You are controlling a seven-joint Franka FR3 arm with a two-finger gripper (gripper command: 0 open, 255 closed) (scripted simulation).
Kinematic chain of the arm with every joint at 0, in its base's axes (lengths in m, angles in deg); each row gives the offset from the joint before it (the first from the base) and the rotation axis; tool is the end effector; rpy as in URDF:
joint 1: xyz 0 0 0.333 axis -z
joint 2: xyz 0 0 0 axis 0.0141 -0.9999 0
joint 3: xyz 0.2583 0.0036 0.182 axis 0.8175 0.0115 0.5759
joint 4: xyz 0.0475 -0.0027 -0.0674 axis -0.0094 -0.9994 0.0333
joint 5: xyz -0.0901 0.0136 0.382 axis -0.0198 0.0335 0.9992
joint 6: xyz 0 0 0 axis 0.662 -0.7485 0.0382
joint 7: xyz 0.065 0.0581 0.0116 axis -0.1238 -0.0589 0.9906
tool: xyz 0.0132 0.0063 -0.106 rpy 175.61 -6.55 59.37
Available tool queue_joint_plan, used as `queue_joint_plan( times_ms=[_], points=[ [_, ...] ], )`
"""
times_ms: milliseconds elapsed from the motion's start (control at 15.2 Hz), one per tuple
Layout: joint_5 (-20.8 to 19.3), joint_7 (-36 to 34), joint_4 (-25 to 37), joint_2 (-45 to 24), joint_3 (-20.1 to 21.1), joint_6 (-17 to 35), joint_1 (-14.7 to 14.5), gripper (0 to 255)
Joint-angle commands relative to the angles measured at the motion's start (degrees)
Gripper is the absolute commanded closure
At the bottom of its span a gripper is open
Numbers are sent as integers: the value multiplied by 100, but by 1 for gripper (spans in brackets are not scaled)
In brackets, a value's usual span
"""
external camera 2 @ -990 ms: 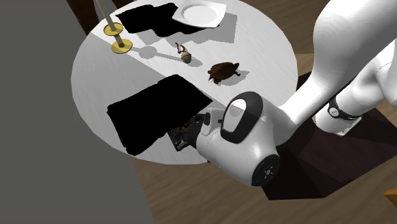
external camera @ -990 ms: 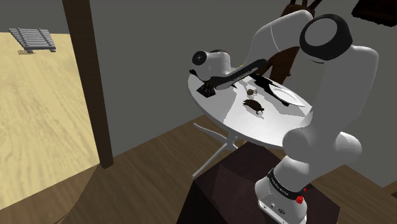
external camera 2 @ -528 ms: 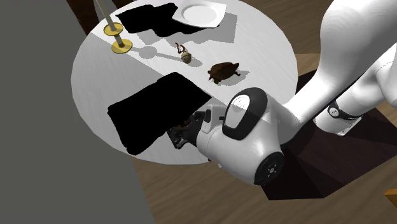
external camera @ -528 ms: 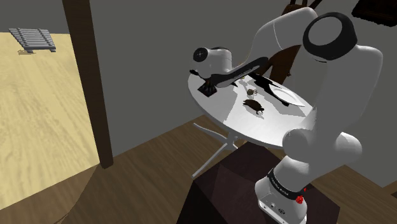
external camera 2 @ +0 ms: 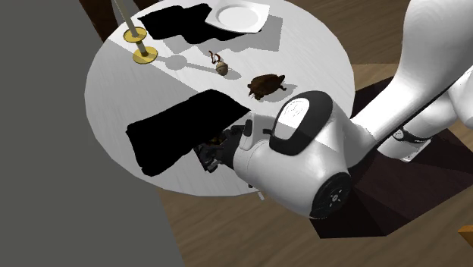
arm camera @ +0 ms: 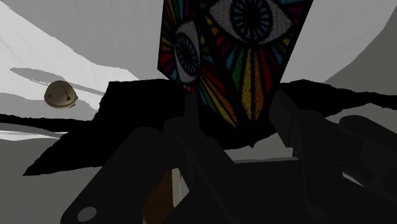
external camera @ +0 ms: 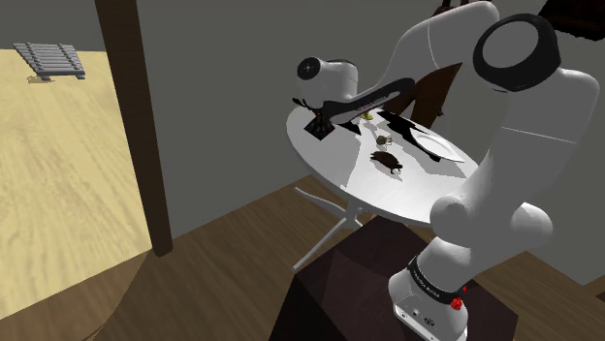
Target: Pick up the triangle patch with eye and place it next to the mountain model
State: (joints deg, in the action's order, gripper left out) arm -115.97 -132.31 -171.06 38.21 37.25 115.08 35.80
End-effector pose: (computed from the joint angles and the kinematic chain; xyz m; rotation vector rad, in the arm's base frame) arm 0.6007 -0.0553 0.3451 2.0365 -1.4243 0.9451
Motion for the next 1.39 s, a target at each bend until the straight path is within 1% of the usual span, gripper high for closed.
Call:
queue_joint_plan(
  times_ms=[0,990,1320],
  points=[
    [125,131,12,114,33,-11,30,255],
    [983,1117,300,776,195,-190,192,255],
    [1205,1393,429,925,223,-276,220,255]
  ],
)
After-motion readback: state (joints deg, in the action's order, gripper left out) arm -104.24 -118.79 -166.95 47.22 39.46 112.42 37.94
